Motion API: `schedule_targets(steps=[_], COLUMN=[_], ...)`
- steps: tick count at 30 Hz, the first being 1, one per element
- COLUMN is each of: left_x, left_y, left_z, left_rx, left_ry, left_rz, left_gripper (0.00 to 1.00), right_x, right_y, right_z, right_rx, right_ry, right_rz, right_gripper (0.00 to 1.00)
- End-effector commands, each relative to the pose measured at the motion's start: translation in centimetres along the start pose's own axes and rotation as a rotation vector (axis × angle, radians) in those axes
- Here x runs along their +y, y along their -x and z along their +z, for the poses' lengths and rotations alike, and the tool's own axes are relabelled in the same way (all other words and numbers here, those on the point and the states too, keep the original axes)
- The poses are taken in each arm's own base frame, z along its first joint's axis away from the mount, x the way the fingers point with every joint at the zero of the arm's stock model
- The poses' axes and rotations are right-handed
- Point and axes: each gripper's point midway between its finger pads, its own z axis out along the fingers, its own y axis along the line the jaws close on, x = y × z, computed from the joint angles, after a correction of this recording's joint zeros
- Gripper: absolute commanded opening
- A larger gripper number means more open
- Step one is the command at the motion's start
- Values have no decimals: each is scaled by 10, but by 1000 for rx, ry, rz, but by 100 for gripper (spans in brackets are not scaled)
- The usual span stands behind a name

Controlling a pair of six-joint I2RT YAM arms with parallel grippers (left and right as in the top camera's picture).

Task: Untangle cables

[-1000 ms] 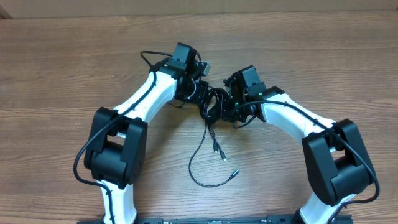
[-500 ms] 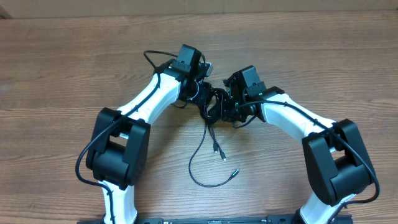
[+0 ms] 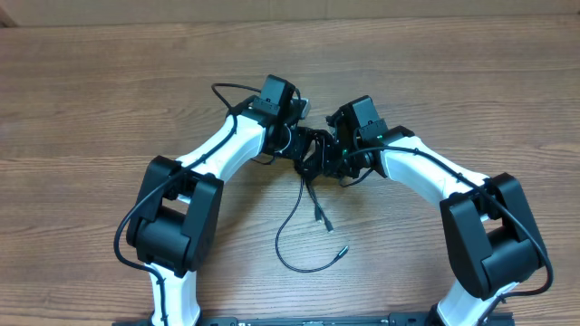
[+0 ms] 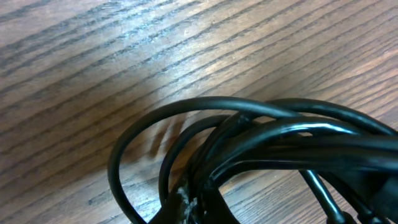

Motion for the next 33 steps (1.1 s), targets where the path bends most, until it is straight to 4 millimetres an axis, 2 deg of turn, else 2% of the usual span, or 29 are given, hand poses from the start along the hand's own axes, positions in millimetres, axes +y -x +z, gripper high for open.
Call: schedule_targets(steps=[1, 8, 14, 20, 28, 33], left_x=[-4, -6, -18, -23, 7, 50], left_y=[-4, 7, 15, 27, 42, 47], left_z=[1, -20, -42, -77, -118, -128], left_rx=[11, 27, 46, 22, -60, -121], left_ry=[-8, -71, -259, -552, -737, -676], left_rz=[0, -43, -103, -179, -264, -335], left_gripper=[4, 4, 4, 4, 4, 4], right_x=[4, 4, 3, 1, 0, 0], right_y=[0, 0, 1, 0, 0, 0], right_z=[0, 0, 0, 0, 0, 0], right_rx=[-2, -1, -4, -4, -5, -6], right_ry=[15, 13, 6, -3, -7, -10], right_rz=[-28, -34, -33, -30, -30, -30], right_gripper=[4, 4, 4, 4, 4, 4])
